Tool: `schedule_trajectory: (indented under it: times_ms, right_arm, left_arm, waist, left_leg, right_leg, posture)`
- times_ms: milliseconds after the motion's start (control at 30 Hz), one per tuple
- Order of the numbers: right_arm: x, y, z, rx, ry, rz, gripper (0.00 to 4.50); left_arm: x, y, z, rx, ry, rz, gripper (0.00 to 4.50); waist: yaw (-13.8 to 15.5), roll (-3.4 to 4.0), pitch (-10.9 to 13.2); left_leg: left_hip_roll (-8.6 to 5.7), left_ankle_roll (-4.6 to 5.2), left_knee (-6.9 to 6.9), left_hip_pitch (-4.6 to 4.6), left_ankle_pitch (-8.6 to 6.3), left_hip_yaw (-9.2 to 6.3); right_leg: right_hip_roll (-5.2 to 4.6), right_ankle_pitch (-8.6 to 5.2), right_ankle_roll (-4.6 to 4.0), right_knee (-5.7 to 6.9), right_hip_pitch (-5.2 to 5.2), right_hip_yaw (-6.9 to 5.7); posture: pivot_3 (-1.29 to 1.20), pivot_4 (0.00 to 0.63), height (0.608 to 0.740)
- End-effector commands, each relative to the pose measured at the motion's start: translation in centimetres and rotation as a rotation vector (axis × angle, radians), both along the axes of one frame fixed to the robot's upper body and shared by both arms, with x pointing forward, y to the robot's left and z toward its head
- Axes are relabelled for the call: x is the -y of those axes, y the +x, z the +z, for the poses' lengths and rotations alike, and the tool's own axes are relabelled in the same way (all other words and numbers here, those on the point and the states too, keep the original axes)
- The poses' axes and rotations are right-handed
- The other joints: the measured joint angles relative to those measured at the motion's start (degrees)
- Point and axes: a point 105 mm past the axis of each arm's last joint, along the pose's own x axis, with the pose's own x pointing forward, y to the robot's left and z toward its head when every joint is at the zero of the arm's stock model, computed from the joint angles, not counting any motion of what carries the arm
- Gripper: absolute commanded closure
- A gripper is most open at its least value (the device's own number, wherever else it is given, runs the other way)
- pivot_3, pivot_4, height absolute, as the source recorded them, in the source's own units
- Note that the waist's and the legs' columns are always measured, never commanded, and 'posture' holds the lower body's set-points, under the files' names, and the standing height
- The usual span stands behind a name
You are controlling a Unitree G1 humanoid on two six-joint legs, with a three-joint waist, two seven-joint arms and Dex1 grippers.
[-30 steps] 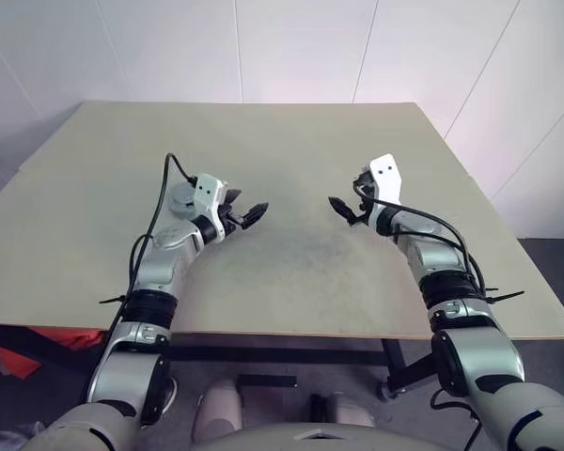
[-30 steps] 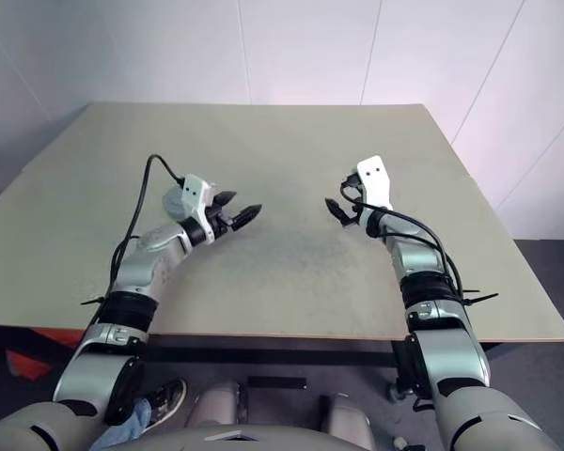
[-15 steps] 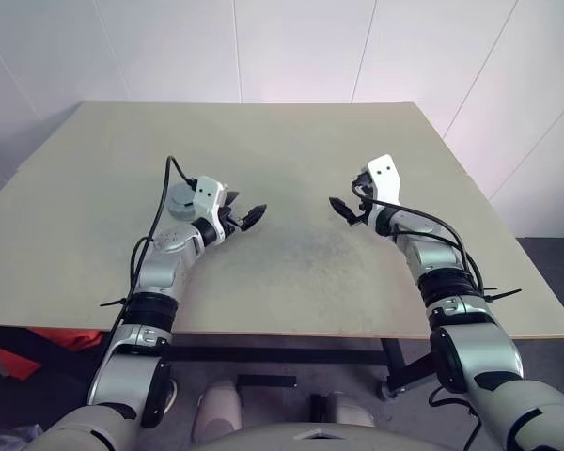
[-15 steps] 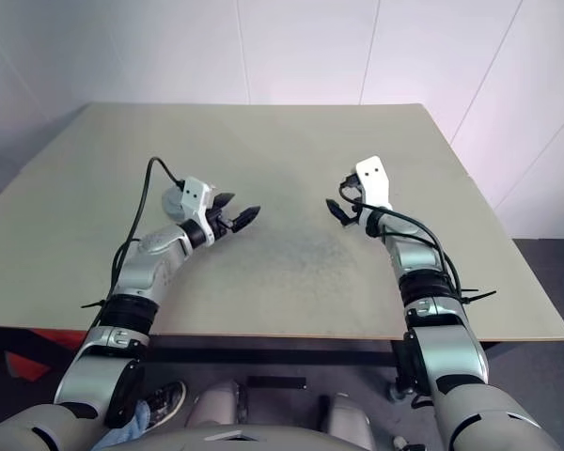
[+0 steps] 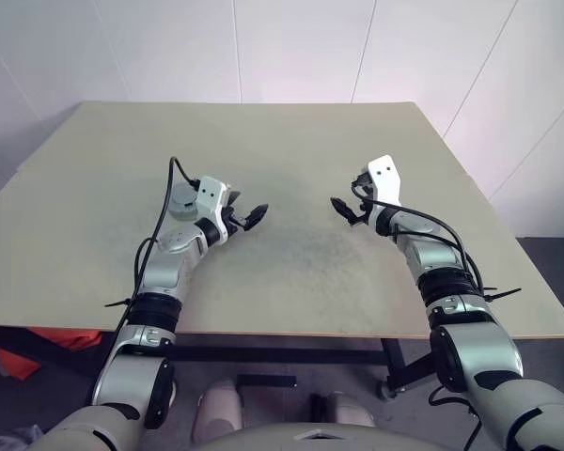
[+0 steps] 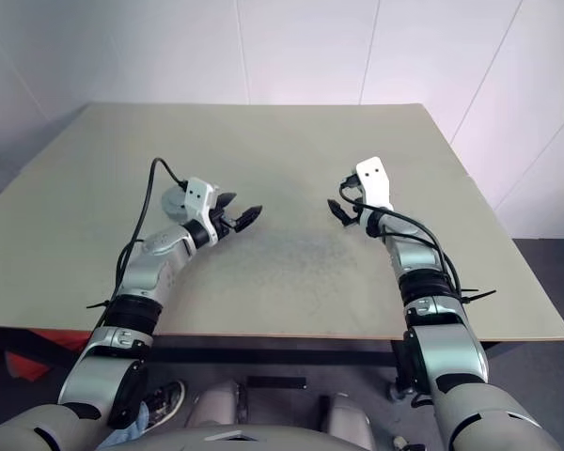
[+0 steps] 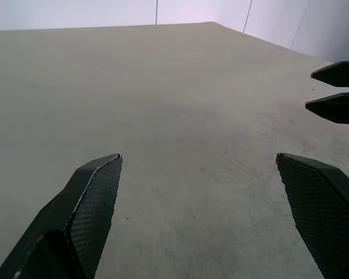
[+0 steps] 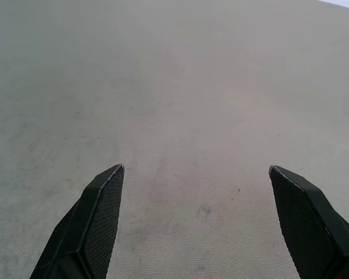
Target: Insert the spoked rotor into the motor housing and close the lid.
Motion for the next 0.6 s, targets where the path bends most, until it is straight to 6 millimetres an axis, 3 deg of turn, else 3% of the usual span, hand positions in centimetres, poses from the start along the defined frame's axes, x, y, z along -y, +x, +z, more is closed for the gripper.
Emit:
schedule_trajectory:
  times_ms: [33, 400, 600]
  right_arm:
    - [0.42, 0.36, 1.95, 0.070, 0.000, -0.009, 0.00]
    - [-0.04, 1.06, 2.66, 0.080, -0.002, -0.004, 0.00]
    - [-0.17, 0.79, 1.94, 0.068, 0.001, -0.002, 0.00]
  left_arm:
    - [0.14, 0.11, 1.39, 0.061, -0.001, -0.003, 0.02]
    - [-0.34, 0.40, 1.89, 0.079, 0.001, 0.021, 0.02]
    - [-0.44, 0.10, 1.66, 0.073, -0.004, 0.026, 0.02]
  waist:
    - [0.00, 0.00, 0.00]
    - [-0.03, 0.00, 0.00]
    - [-0.02, 0.00, 0.00]
  left_leg:
    - [0.00, 0.00, 0.00, 0.00, 0.00, 0.00]
    - [0.01, 0.01, 0.00, 0.00, -0.01, 0.01]
    - [0.01, 0.02, 0.00, -0.01, -0.02, 0.01]
  right_leg:
    - [0.00, 0.00, 0.00, 0.00, 0.00, 0.00]
    - [0.00, 0.00, 0.00, -0.01, 0.00, 0.00]
    - [0.00, 0.00, 0.00, -0.02, -0.01, 0.00]
  posture:
    - [0.00, 0.000, 0.740]
    - [0.00, 0.000, 0.740]
    - [0.00, 0.000, 0.740]
